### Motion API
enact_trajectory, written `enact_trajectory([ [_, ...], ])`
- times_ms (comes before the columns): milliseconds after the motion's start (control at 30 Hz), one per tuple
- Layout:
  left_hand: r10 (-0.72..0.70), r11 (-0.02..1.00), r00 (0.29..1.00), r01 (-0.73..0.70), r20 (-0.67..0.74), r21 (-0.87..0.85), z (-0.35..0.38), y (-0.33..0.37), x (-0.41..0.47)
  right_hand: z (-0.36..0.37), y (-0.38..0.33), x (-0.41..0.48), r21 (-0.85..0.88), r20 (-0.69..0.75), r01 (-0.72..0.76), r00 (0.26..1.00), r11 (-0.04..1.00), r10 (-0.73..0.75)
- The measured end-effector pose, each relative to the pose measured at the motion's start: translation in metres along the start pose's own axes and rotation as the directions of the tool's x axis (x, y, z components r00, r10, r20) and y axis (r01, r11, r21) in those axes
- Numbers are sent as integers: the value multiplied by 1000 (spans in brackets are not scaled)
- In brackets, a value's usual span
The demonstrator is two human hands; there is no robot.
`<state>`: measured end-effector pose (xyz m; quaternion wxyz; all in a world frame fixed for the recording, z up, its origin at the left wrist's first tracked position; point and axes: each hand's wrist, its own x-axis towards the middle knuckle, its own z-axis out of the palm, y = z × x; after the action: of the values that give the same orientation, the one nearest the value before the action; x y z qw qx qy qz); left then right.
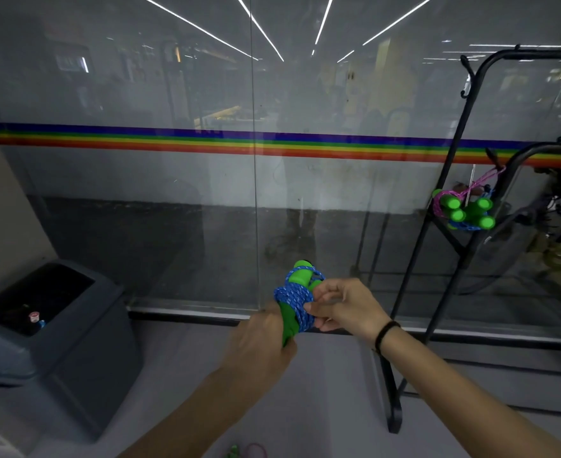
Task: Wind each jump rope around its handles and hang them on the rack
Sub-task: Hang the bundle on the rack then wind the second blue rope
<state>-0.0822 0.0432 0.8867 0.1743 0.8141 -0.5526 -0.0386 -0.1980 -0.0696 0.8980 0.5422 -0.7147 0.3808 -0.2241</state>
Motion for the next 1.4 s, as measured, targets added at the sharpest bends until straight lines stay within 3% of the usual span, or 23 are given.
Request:
enact_trajectory([
  [167, 20, 1000, 999, -20, 25, 6, 6, -6, -5, 3, 8, 3, -285, 111, 46, 994, 957, -15],
  [267, 30, 999, 999, -29, 28, -26, 9, -8, -5, 5, 9, 3, -435, 74, 138, 990, 890, -117],
  [500, 25, 984, 999, -19, 34, -176, 2, -11, 2, 9, 4, -1, -609, -57, 265, 925, 748, -375],
  [667, 9, 973, 997, 8, 74, -232, 4, -8, 1, 17, 3, -6, -656, -95, 201, 934, 727, -344],
  [800, -7, 970, 998, 22, 59, -241, 4, -6, 5, 22, 1, -2, -756, -149, 94, 939, 648, -310],
  [867, -18, 960, 998, 35, 62, -277, 4, -10, 7, 16, 0, 0, -660, -132, 127, 951, 741, -280],
  [933, -35, 854, 989, 102, 141, -510, 6, -17, 9, 5, -1, 1, -406, -42, 134, 985, 904, -166],
  [1000, -7, 664, 971, 185, 241, -725, 8, -22, 10, -7, -2, -1, -242, 91, 111, 992, 964, -91],
  [1100, 11, 569, 951, 248, 309, -784, 9, -25, 13, -16, -4, -3, -409, 159, 176, 980, 895, -121],
  [1200, 87, 606, 931, 234, 356, -760, 7, -26, 16, -15, -7, -6, -650, 248, 303, 951, 697, -182],
  [1267, 92, 700, 924, 205, 371, -684, 6, -29, 16, -11, -5, -9, -732, 320, 372, 927, 570, -195],
  [1400, 19, 891, 930, 150, 367, -427, 7, -31, 17, -6, 1, -14, -773, 352, 391, 919, 500, -176],
])
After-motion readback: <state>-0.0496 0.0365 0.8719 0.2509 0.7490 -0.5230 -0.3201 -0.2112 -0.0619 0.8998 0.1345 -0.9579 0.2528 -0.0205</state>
